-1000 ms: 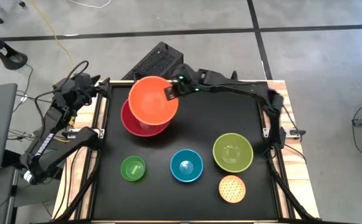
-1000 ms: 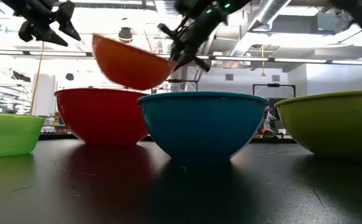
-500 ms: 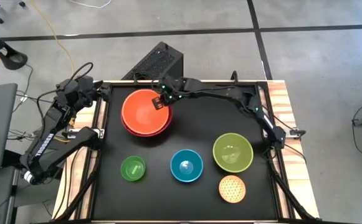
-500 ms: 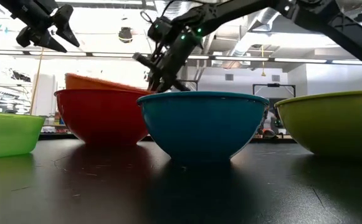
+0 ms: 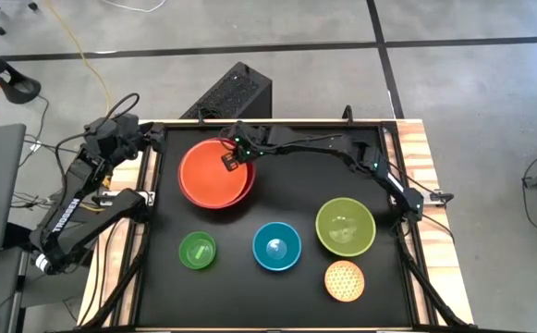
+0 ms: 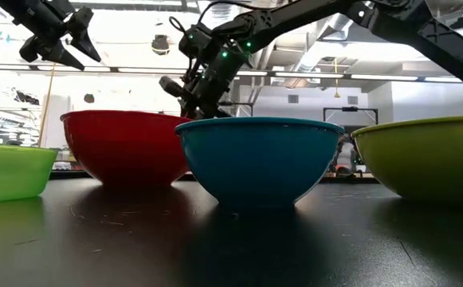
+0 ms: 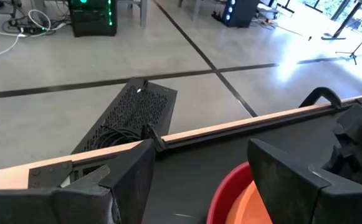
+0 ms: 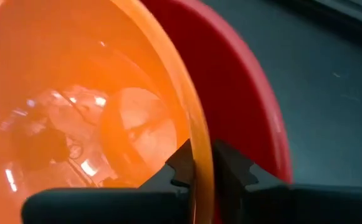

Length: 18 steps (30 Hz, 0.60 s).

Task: Nest bowls inside each other
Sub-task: Stack the orange bowl on top of the red bowl

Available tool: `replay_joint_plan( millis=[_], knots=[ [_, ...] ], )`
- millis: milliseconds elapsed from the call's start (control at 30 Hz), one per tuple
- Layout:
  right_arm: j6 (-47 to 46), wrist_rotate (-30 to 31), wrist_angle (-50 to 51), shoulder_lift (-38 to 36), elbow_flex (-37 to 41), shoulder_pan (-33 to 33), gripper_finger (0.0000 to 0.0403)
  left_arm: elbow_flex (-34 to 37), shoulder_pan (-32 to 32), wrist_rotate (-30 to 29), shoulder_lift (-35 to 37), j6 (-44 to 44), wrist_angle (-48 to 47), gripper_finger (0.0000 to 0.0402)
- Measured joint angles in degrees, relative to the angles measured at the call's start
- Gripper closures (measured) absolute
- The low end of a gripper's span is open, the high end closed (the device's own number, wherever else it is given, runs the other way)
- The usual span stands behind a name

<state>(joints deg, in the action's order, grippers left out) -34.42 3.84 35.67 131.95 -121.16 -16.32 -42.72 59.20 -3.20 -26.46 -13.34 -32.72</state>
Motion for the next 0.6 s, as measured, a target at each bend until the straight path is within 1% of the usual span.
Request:
replay_joint_plan(
  millis=[167, 433, 600],
  knots=[
    [0.04, 0.05, 0.6, -0.05, -0.01, -0.3, 0.0307, 0.0, 0.0, 0.0, -0.01, 0.0, -0.01, 0.0155],
    [0.42, 0.66, 0.52, -0.12, -0.01, -0.32, 0.0242, 0.02, 0.0, 0.0, 0.0, 0.02, -0.01, 0.0155],
    [1.22, 0.7, 2.42, -2.53, 0.02, -1.03, 0.0207, 0.02, 0.0, 0.02, -0.01, 0.19, -0.01, 0.0155]
  ],
)
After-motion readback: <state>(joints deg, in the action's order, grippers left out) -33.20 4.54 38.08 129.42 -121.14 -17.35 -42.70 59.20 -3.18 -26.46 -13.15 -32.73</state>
